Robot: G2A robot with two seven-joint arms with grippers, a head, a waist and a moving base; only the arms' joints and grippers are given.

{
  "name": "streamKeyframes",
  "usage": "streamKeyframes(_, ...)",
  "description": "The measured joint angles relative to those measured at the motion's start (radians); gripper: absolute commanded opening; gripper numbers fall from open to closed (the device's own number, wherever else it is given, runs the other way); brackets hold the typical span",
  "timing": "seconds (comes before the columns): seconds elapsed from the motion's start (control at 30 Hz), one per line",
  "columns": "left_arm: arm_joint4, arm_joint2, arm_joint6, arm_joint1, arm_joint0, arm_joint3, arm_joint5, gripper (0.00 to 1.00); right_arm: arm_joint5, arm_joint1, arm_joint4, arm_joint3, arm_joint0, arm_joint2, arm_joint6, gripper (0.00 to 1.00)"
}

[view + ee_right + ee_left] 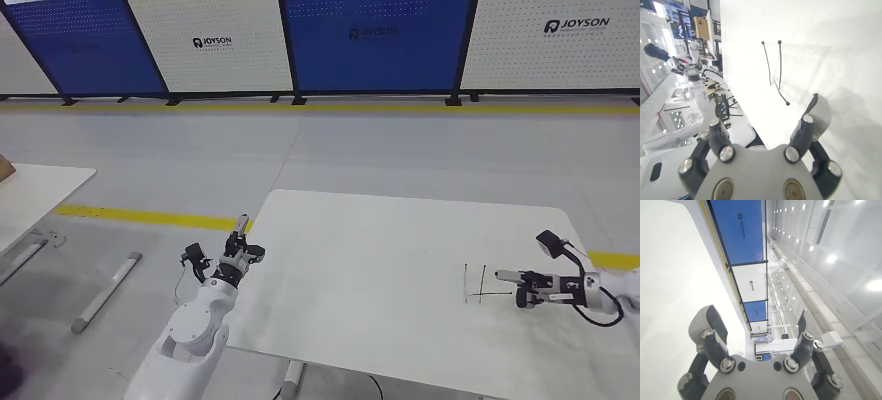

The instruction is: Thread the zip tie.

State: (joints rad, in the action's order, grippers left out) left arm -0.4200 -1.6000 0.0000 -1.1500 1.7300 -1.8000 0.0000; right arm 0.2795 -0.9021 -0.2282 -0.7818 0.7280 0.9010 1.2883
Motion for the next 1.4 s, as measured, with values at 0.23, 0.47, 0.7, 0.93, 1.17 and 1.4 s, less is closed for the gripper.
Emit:
streamKeyframes(0.23,0.0,0.0,0.0,0.0,0.0,0.0,0.0,1.0,-0.017,-0.006,0.009,0.016,-0.008,-0.001,0.002,0.65)
streamKeyframes(0.47,0.0,0.0,0.0,0.0,0.0,0.0,0.0,1.0,-0.007,-0.012,-0.003,0.046,-0.013,0.003,0.031,0.47)
streamKeyframes(0.7,0.0,0.0,0.0,0.0,0.0,0.0,0.0,1.0,0.006,-0.016,-0.014,0.094,-0.021,0.01,0.048,0.47)
streamKeyframes(0.93,0.0,0.0,0.0,0.0,0.0,0.0,0.0,1.0,0.015,-0.021,-0.018,0.13,-0.028,0.014,0.055,0.4)
streamKeyframes(1.17,0.0,0.0,0.0,0.0,0.0,0.0,0.0,1.0,0.005,-0.032,-0.022,0.157,-0.04,0.009,0.068,0.34)
streamKeyframes(1.4,0.0,0.0,0.0,0.0,0.0,0.0,0.0,1.0,-0.014,-0.045,-0.023,0.202,-0.059,0.001,0.072,0.31)
